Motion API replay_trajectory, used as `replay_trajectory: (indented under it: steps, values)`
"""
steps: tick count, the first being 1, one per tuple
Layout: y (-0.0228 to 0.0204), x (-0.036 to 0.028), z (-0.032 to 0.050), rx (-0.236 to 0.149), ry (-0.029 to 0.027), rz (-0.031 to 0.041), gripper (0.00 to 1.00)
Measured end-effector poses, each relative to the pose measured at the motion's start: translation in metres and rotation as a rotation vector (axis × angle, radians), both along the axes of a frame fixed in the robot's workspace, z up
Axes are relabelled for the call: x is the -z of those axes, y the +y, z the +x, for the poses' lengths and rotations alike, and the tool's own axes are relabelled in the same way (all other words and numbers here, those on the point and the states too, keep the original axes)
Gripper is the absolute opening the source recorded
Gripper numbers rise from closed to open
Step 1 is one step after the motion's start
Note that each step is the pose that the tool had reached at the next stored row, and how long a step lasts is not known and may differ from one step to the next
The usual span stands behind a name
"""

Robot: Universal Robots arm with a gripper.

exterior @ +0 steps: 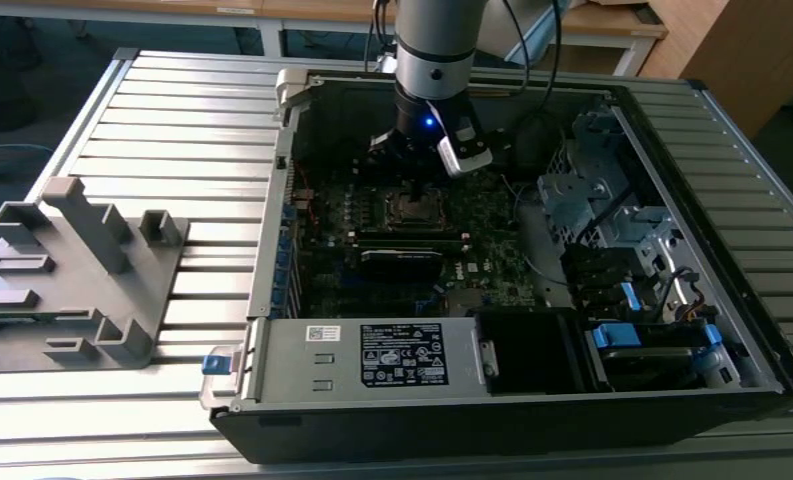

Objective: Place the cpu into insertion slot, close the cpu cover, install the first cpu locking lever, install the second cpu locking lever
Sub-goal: 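Install the second cpu locking lever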

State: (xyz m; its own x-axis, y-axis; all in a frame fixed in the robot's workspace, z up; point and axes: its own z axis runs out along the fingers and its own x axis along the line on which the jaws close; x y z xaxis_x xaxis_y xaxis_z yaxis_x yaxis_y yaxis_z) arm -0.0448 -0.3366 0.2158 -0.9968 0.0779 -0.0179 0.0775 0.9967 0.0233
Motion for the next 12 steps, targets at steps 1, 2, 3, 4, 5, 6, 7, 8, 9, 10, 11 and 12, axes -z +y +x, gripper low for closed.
replay_trajectory:
  steps: [1,2,3,4,5,6,7,8,9,10,11,12]
  values:
    - [-0.0001,-0.0004,0.0,0.0,0.0002,-0.0003,0.11]
    - [-0.0001,-0.001,0.0,0.0,0.0001,-0.0003,0.11]
    - [0.0,-0.0018,0.0,0.0,0.0001,-0.0002,0.11]
    - [0.0,-0.0028,0.0,0.0,0.0001,-0.0001,0.11]
    - [0.0,-0.0039,0.0,0.0,0.0001,0.0,0.11]
    - [0.0,-0.0052,0.0,0.0,0.0001,0.0,0.11]
    - [0.0,-0.0066,0.0,0.0,0.0001,0.0,0.11]
    - [0.0,-0.0082,0.0,0.0,0.0002,0.0,0.11]
    - [0.0,-0.0099,0.0,0.0,0.0003,0.0,0.11]
    - [0.0,-0.0113,0.0,0.0,0.0003,0.0,0.11]
    - [0.0,-0.0124,0.0,0.0,0.0004,-0.0001,0.11]
    - [0.0,-0.0132,0.0,0.0,0.0003,0.0,0.11]
